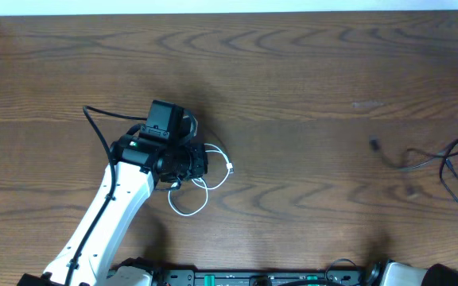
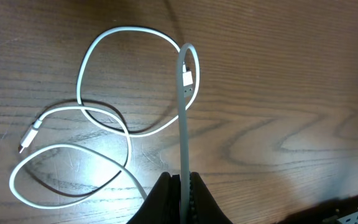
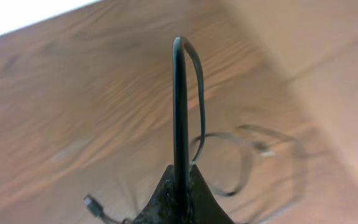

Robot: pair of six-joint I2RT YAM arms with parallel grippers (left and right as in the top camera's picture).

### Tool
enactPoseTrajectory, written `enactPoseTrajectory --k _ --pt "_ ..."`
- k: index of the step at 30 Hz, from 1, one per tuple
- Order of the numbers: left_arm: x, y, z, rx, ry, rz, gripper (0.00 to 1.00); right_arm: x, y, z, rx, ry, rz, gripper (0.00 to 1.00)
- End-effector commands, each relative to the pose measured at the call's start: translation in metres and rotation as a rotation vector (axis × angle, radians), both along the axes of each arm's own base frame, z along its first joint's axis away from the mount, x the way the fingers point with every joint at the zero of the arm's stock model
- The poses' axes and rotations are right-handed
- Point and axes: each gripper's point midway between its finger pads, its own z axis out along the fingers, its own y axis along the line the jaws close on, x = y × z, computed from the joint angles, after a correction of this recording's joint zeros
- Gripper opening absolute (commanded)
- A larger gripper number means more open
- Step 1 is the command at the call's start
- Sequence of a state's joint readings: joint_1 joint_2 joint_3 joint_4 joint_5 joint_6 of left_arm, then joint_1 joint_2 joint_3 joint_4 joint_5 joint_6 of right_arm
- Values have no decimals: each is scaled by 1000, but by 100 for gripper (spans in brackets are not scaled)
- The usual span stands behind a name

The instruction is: Untangle cables

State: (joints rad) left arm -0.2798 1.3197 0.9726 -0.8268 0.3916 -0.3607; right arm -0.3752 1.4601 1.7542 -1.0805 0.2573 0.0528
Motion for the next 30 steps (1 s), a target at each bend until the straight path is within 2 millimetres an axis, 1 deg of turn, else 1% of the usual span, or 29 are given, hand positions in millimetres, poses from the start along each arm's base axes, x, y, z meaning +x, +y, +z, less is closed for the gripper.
enactPoseTrajectory --k 1,3,6,10,12,16,18,19,24,25,26,27,30 --pt "-2 2 1 13 -16 -18 8 -21 -29 44 -135 -71 -192 1" --pt "-2 2 0 13 -15 -18 7 -20 -29 45 -132 -80 -199 1" --pt "-2 2 0 13 -15 -17 7 -18 -30 33 -120 -45 -195 1" --pt "-2 2 0 13 -14 -17 8 -11 -33 9 -101 21 -193 1" --pt "-3 2 0 14 -12 -18 8 -6 -36 -7 -88 64 -194 1" --pt "-4 2 0 16 -7 -18 8 -2 -47 -36 -63 141 -212 1" --pt "-5 2 0 17 -3 -18 8 -1 -53 -45 -52 163 -225 1" --pt "-6 3 -1 18 0 -18 8 -2 -58 -53 -31 171 -249 1" --pt "-6 4 -2 27 4 -15 8 -2 -69 -69 52 169 -251 2" --pt "-6 4 -2 27 4 -15 7 -3 -70 -71 67 167 -250 4" --pt "-6 4 -1 27 3 -15 7 -3 -71 -73 86 161 -248 11" --pt "-6 4 -2 27 3 -15 8 -3 -72 -74 103 156 -244 20" --pt "-6 5 -2 30 3 -14 7 0 -70 -77 174 121 -214 52"
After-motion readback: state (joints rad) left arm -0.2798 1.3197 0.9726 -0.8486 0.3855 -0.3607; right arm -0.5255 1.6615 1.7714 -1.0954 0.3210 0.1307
